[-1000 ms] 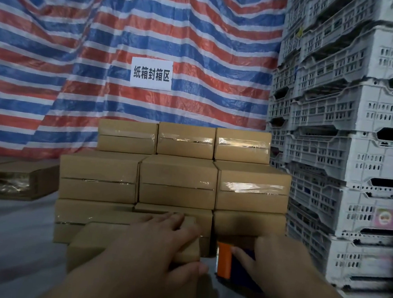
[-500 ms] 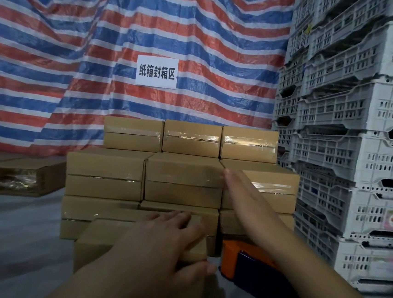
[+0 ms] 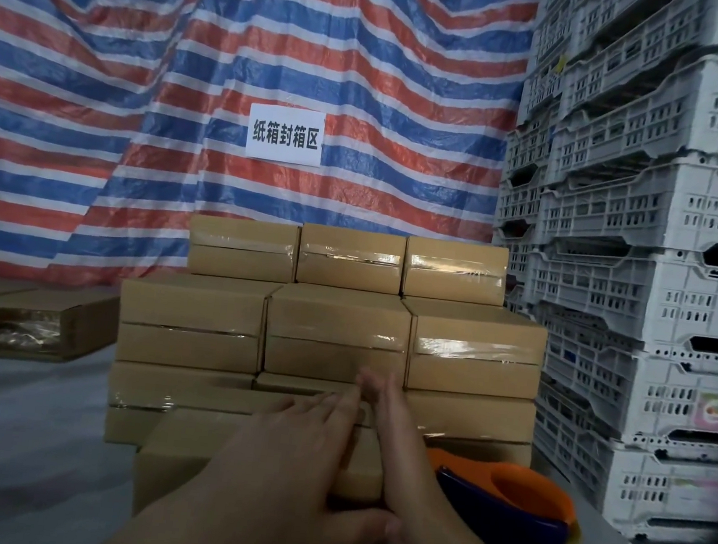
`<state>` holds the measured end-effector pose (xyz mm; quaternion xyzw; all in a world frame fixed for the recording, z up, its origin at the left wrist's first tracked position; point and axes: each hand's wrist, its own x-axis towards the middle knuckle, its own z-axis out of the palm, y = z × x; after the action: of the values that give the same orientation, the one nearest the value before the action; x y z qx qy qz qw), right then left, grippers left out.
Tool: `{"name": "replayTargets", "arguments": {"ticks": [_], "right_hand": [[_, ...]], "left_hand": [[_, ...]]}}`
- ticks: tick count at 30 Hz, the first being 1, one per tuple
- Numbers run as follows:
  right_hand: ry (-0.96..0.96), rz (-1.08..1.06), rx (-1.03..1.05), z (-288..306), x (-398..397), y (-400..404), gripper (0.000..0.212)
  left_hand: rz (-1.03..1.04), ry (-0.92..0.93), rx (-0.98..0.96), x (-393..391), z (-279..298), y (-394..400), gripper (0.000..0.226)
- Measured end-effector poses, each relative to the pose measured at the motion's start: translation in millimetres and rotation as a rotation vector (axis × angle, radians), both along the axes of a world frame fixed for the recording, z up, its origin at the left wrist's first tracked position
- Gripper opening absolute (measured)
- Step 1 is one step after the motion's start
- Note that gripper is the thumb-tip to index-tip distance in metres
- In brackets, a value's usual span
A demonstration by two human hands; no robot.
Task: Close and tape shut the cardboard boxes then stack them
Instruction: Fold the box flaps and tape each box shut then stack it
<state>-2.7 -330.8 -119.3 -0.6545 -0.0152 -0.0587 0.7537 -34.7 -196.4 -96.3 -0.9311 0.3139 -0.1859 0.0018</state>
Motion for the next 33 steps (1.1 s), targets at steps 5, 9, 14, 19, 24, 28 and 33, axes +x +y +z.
{"name": "replayTargets", "arguments": {"ticks": [5, 9, 14, 19, 24, 28, 33], "right_hand": [[0.252, 0.051, 0.173, -14, -6, 1, 0.057], [0.089, 0.06, 0.071, -15, -32, -8, 0.057], [-0.111, -0.037, -0.277, -25, -39, -12, 0.053], [-0.131, 0.046, -0.334, -29, -49, 1, 0.104], [-0.129, 0.026, -0.5, -34, -50, 0, 0.108], [-0.099, 0.034, -0.545, -31, -51, -3, 0.108], [-0.108, 0.035, -0.549, -36, -54, -5, 0.105]], "left_hand": [[-0.099, 0.156, -0.313, -8, 6, 10, 0.093], [-0.084, 0.159, -0.604, -20, 12, 36, 0.06], [0.05, 0.036, -0.803, -17, -4, 79, 0.074], [0.091, 0.264, -1.207, -20, -39, 103, 0.079], [0.06, 0.484, -1.296, -15, -63, 106, 0.054], [0.095, 0.437, -1.373, -8, -74, 108, 0.053], [0.044, 0.48, -1.402, -4, -70, 104, 0.076]]}}
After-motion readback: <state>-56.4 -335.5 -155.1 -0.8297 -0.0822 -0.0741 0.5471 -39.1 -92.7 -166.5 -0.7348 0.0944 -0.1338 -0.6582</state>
